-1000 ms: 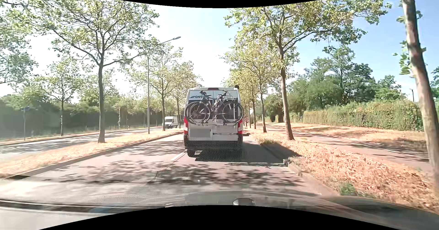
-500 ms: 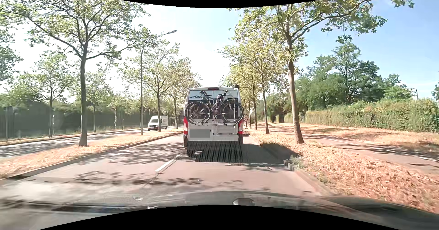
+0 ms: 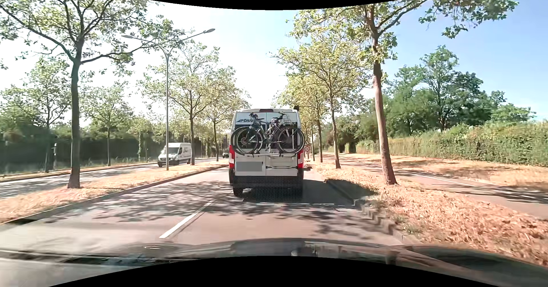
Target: Follow the waypoints while adhering to traffic rules and regulations
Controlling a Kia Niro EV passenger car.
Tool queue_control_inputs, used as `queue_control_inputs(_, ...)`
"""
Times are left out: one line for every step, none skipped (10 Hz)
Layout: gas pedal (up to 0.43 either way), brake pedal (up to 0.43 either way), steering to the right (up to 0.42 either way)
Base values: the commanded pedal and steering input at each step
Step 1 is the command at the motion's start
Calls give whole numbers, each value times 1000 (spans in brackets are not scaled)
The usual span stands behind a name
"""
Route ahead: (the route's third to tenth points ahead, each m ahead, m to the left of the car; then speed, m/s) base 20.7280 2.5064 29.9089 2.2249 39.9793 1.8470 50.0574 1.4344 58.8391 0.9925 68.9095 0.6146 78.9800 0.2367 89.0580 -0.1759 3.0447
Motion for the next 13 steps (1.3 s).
queue_control_inputs(0,0,6)
queue_control_inputs(0,0,6)
queue_control_inputs(0,0,6)
queue_control_inputs(0,0,6)
queue_control_inputs(0,0,6)
queue_control_inputs(0,0,6)
queue_control_inputs(0,0,6)
queue_control_inputs(0,0,6)
queue_control_inputs(0,0,6)
queue_control_inputs(0,0,6)
queue_control_inputs(0,0,6)
queue_control_inputs(0,0,6)
queue_control_inputs(0,0,6)
